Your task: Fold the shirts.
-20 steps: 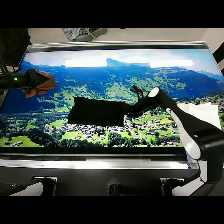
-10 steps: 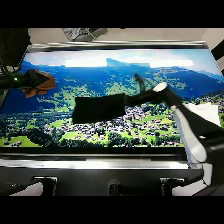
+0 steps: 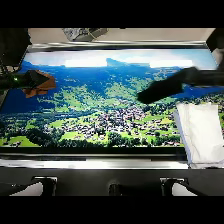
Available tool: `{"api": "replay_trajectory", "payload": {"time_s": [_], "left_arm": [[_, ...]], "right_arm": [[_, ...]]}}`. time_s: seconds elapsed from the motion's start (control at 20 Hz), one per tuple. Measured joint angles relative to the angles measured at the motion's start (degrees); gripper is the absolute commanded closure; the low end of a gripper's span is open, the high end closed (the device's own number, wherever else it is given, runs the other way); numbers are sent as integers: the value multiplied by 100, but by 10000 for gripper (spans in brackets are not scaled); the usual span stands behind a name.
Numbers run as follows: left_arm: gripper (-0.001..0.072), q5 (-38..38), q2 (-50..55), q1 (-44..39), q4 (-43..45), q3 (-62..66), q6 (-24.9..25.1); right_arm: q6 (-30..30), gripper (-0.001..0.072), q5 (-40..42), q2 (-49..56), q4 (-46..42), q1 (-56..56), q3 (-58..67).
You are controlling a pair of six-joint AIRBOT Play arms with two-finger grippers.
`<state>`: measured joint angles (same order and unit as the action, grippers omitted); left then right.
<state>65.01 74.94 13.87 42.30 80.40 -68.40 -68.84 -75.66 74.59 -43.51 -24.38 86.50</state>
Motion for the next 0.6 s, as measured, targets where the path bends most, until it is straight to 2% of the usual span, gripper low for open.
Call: {"api": "replay_trajectory", "payload": {"time_s": [0.35,0.6], "left_arm": [[675,0,0,0,0,0,24],[675,-2,0,0,-2,0,46]], "right_arm": [[-291,666,-527,-680,-52,-2002,26],[-337,666,-1261,-933,-428,-3095,26]]}}
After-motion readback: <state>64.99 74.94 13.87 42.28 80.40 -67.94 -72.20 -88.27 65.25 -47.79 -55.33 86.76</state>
